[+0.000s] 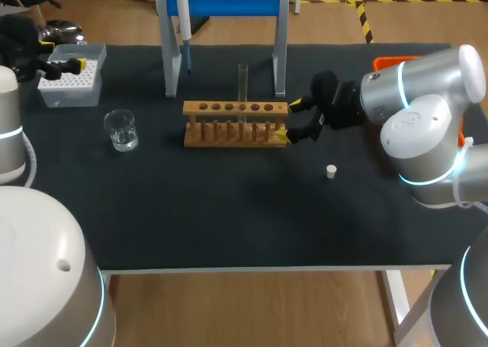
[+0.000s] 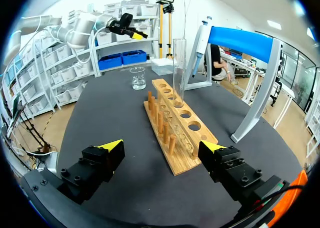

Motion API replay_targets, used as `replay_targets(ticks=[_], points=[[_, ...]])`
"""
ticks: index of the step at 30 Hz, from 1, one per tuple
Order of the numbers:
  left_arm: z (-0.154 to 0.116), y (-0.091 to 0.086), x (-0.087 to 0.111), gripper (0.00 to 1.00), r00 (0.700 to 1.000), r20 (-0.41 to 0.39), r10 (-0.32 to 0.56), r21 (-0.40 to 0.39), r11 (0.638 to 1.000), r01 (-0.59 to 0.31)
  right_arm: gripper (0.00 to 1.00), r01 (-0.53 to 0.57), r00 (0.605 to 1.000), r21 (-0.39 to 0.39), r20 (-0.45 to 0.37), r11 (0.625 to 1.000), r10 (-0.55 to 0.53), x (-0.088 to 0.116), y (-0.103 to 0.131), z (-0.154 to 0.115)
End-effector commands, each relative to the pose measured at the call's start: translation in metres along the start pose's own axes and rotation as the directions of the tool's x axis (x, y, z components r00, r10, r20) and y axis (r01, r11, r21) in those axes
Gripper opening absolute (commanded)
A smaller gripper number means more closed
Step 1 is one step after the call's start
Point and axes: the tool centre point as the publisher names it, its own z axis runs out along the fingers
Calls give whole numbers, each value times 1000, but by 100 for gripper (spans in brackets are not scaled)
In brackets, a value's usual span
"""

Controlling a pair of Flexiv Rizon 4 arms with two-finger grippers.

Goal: Invert the test tube, pick up the pipette, mount the tip to pipette, aspirate from beaker and dispense into the tube, eject the tip, return the pipette, and cap with the stopper.

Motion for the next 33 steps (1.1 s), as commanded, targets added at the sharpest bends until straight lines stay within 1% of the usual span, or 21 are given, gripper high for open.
replay_targets(ticks=[1, 8, 10, 11, 12, 15, 18, 20, 24, 26, 33], points=[[1, 1, 1, 100, 1000, 3, 0, 3, 1000, 0, 100, 0, 1000, -1, -1, 1000, 0, 0, -1, -1], [1, 1, 1, 100, 1000, 3, 0, 3, 1000, 0, 100, 0, 1000, -1, -1, 1000, 0, 0, -1, -1], [9, 7, -4, 100, 1000, 13, -15, 9, 1000, 15, 100, 0, 1000, -1, -1, 1000, 0, 0, -1, -1], [14, 11, -7, 100, 999, 27, -24, -13, 1000, 24, 100, 0, 1000, -1, -1, 1000, 0, 0, -1, -1], [18, 15, -10, 100, 999, 34, -33, -14, 999, 33, 100, 0, 1000, -1, -1, 1000, 0, 0, -1, -1], [30, 20, -19, 100, 997, 71, -44, -35, 998, 47, 100, 0, 1000, -1, -1, 1000, 0, 0, -1, -1], [41, 23, -28, 100, 993, 108, -55, -41, 997, 59, 100, 0, 1000, -1, -1, 1000, 0, 0, -1, -1], [48, 27, -35, 100, 988, 141, -64, -48, 996, 71, 100, 0, 1000, -1, -1, 1000, 0, 0, -1, -1], [61, 35, -47, 100, 979, 183, -87, -52, 994, 98, 100, 0, 1000, -1, -1, 1000, 0, 0, -1, -1], [66, 39, -51, 100, 974, 206, -97, -58, 992, 111, 100, 0, 1000, -1, -1, 1000, 0, 0, -1, -1], [84, 44, -53, 100, 971, 216, -106, -74, 990, 124, 100, 0, 1000, -1, -1, 1000, 0, 0, -1, -1]])
